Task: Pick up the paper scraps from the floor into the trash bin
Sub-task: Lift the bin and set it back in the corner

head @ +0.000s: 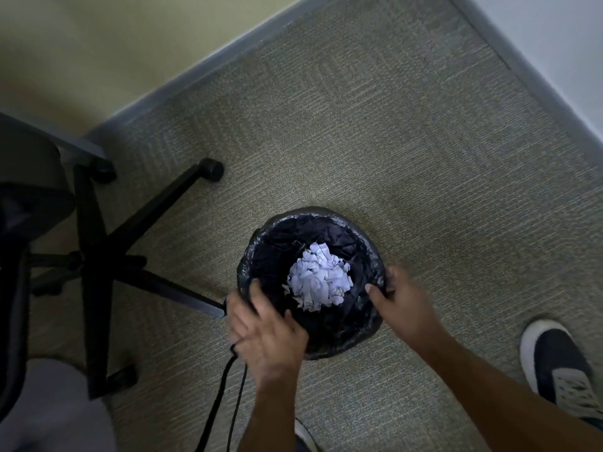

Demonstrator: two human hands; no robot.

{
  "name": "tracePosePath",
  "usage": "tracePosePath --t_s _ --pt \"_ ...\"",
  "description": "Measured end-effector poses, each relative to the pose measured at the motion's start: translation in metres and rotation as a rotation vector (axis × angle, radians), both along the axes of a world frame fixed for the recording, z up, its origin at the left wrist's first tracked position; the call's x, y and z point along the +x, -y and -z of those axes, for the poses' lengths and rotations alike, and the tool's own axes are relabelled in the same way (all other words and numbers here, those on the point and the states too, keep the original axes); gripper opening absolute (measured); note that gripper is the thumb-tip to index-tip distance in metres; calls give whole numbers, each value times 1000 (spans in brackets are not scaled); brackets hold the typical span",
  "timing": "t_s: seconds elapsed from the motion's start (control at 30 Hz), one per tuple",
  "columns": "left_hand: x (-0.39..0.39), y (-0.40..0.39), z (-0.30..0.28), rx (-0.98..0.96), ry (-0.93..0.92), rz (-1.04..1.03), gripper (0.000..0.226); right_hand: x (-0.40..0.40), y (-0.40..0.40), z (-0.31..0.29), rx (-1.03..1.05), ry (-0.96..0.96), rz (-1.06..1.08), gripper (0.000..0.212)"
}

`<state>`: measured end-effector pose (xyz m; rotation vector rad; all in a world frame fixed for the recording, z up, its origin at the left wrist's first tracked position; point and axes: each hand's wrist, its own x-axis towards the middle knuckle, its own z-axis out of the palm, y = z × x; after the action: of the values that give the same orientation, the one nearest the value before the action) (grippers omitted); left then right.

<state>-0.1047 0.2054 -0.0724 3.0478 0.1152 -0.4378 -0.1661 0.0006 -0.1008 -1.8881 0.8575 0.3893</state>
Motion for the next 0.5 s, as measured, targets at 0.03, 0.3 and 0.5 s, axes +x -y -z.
tracePosePath --t_s 0.03,0.3,0.5 --pt "4 0 -4 -20 -53 -110 86 4 0 0 -6 -34 -21 25" --pt "23 -4 -29 -435 -202 -461 76 23 22 -39 -18 -74 -78 21" --pt "48 39 -92 -360 -217 -420 75 46 50 -106 -114 -37 -47 23"
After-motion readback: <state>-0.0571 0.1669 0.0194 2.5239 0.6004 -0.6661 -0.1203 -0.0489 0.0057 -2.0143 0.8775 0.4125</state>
